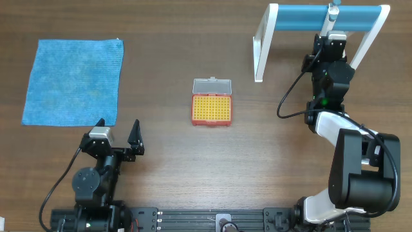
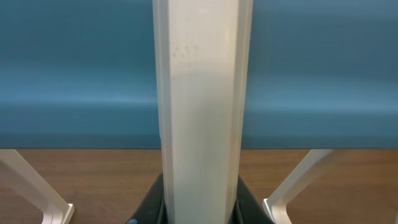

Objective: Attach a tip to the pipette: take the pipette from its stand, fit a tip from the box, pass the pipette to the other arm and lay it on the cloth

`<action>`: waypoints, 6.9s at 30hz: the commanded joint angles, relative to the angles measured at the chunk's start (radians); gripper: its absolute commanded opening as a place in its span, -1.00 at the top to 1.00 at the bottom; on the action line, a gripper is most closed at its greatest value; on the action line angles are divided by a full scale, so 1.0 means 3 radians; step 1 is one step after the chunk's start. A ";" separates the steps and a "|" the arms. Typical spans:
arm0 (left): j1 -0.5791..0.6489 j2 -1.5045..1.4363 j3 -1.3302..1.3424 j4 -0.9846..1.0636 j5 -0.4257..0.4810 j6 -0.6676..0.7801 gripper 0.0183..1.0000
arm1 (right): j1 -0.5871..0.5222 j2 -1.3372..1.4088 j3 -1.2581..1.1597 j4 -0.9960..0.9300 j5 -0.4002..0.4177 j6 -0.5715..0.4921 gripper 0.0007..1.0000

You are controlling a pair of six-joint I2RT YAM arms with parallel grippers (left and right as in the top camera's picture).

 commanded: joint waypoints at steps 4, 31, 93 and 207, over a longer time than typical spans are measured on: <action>0.0008 -0.0013 -0.0011 -0.0001 -0.0037 0.0032 -0.92 | -0.0004 -0.0262 0.0078 0.0009 -0.0009 0.0003 0.84; 0.0008 -0.0013 -0.0011 -0.0001 -0.0037 0.0032 -0.92 | 0.2167 0.0483 -0.0646 0.1760 -0.1088 0.0581 0.84; 0.0008 -0.0013 -0.0011 -0.0001 -0.0037 0.0031 -0.92 | 0.2327 -0.2096 -0.0078 -0.2032 -0.1643 0.0178 0.84; 0.0982 0.6324 0.8392 -0.4147 -0.0173 0.1216 -0.74 | 0.1465 -0.2485 -0.0072 -0.3835 0.0842 0.2009 -0.60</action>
